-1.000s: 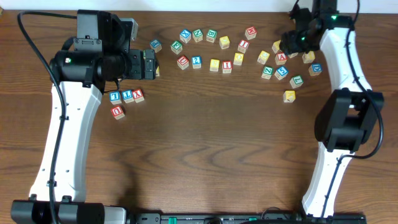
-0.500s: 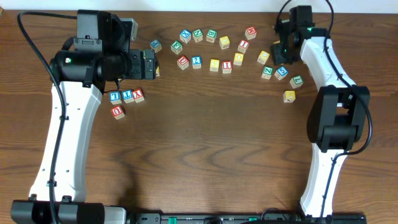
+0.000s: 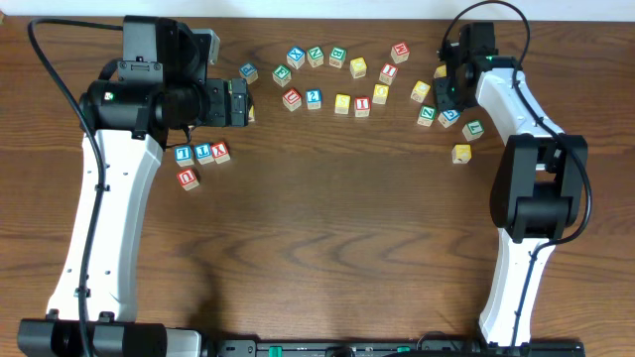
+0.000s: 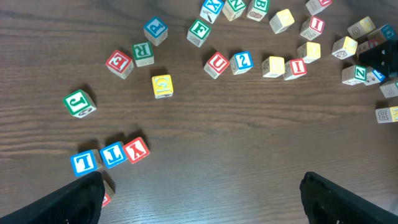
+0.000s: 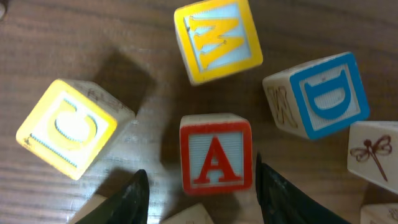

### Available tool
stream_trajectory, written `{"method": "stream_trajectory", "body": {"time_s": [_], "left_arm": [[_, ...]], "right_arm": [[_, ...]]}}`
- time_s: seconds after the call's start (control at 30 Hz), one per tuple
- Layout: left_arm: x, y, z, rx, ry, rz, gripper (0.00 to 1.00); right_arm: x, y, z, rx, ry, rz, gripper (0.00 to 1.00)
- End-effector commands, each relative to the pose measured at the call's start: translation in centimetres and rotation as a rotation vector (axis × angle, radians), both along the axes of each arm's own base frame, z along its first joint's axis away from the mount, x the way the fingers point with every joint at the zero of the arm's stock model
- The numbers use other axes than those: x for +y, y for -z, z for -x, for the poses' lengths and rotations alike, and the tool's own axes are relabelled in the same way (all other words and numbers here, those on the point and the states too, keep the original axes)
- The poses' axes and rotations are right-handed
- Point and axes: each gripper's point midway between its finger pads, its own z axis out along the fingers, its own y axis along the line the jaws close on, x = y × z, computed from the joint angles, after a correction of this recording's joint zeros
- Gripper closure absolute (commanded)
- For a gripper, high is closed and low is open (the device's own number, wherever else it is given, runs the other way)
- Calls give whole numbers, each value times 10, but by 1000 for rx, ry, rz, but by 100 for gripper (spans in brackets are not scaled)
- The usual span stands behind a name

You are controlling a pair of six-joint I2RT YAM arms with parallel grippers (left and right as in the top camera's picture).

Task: Spell out AI2
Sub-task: 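Move the right gripper over the red A block, then close the right gripper on the red A block and lift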

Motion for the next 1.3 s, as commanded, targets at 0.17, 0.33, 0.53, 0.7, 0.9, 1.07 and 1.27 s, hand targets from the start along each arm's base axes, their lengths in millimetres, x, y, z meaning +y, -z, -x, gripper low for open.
{"method": "stream_trajectory", "body": {"time_s": [0.17, 0.33, 0.53, 0.7, 0.9, 1.07, 1.27], "left_arm": [[1, -2, -5, 2, -16, 10, 1], [1, -2, -5, 1, -16, 9, 1], [1, -2, -5, 1, -16, 9, 1], [1, -2, -5, 1, -16, 9, 1], [1, -2, -5, 1, -16, 10, 1], [1, -2, -5, 1, -16, 9, 1], [1, -2, -5, 1, -16, 9, 1]], "right_arm": [[-7, 0, -11, -62, 51, 1, 50], [-8, 1, -14, -80, 67, -1, 53], [-8, 2, -12, -74, 68, 2, 58], [-8, 3, -11, -66, 67, 3, 71], [-9, 3, -10, -64, 68, 3, 76], [-8, -1, -10, -67, 68, 3, 81], [-7, -27, -10, -101, 66, 1, 78]]}}
